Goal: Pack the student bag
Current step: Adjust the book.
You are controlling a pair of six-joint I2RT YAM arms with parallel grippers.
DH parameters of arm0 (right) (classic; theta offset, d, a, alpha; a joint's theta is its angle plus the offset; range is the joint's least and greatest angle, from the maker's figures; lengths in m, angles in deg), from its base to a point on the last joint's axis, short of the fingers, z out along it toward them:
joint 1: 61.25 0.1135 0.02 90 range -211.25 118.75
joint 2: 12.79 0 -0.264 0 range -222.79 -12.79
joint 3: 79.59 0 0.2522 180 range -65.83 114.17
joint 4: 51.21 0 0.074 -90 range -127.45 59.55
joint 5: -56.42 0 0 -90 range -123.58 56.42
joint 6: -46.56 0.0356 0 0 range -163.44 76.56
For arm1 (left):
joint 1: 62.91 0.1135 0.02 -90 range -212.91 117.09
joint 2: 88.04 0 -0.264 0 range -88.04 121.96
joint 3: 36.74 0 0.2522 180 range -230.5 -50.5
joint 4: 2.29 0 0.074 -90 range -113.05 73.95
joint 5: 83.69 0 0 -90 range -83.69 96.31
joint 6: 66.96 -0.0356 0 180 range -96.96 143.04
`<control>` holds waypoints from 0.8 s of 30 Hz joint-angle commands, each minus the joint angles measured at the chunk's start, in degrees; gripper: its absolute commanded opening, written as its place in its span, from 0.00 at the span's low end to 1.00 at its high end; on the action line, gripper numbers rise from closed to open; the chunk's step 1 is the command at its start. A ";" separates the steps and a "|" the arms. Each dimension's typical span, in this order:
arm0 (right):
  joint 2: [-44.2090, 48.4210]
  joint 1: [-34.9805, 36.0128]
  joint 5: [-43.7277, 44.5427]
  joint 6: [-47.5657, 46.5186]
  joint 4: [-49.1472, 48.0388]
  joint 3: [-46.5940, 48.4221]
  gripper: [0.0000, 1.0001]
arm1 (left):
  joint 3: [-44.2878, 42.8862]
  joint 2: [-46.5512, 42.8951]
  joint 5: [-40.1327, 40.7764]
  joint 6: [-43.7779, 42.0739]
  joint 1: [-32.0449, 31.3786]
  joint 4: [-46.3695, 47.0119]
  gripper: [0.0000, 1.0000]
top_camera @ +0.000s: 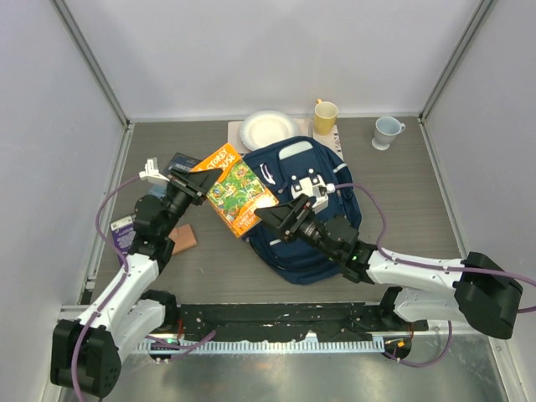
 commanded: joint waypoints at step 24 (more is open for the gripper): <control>-9.89 -1.01 4.41 4.15 -21.07 2.44 0.87 | 1.94 3.53 1.31 8.74 -2.06 19.17 0.00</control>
